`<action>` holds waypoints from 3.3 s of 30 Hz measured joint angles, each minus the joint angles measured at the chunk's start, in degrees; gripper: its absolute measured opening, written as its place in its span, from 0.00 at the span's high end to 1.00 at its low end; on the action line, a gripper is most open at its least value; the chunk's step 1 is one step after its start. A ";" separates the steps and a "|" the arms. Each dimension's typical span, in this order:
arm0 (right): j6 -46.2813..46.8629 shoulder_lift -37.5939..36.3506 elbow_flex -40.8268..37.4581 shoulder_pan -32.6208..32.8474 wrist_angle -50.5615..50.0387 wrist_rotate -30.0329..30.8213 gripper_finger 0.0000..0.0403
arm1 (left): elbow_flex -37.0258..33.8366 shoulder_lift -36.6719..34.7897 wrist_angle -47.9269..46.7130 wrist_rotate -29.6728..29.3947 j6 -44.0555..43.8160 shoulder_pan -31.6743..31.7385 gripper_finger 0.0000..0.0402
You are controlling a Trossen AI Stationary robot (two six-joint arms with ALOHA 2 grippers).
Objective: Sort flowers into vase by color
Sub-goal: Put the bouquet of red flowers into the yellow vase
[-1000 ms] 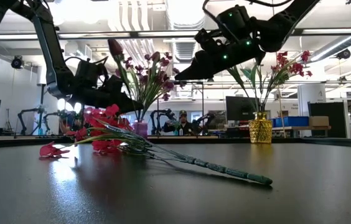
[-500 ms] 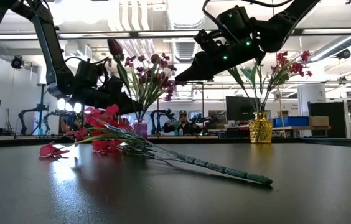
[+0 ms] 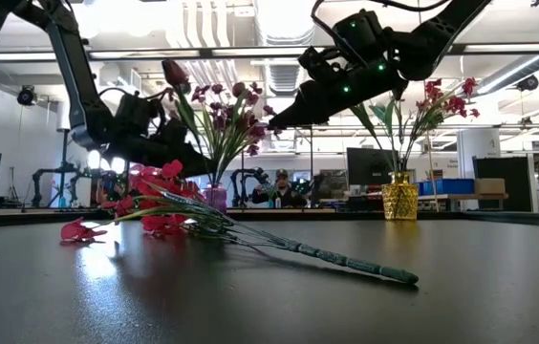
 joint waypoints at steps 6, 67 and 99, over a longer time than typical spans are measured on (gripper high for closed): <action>-0.01 0.00 0.00 0.00 -0.07 0.00 0.98 | -1.52 -3.57 -3.11 -0.15 3.97 0.22 0.80; 47.03 10.25 7.78 29.36 -22.31 16.96 0.43 | -34.49 -54.51 -0.27 -0.09 2.79 -0.24 0.81; 46.39 34.21 45.40 29.23 -63.13 13.15 0.54 | -34.49 -54.46 -2.96 -0.04 0.10 -0.32 0.81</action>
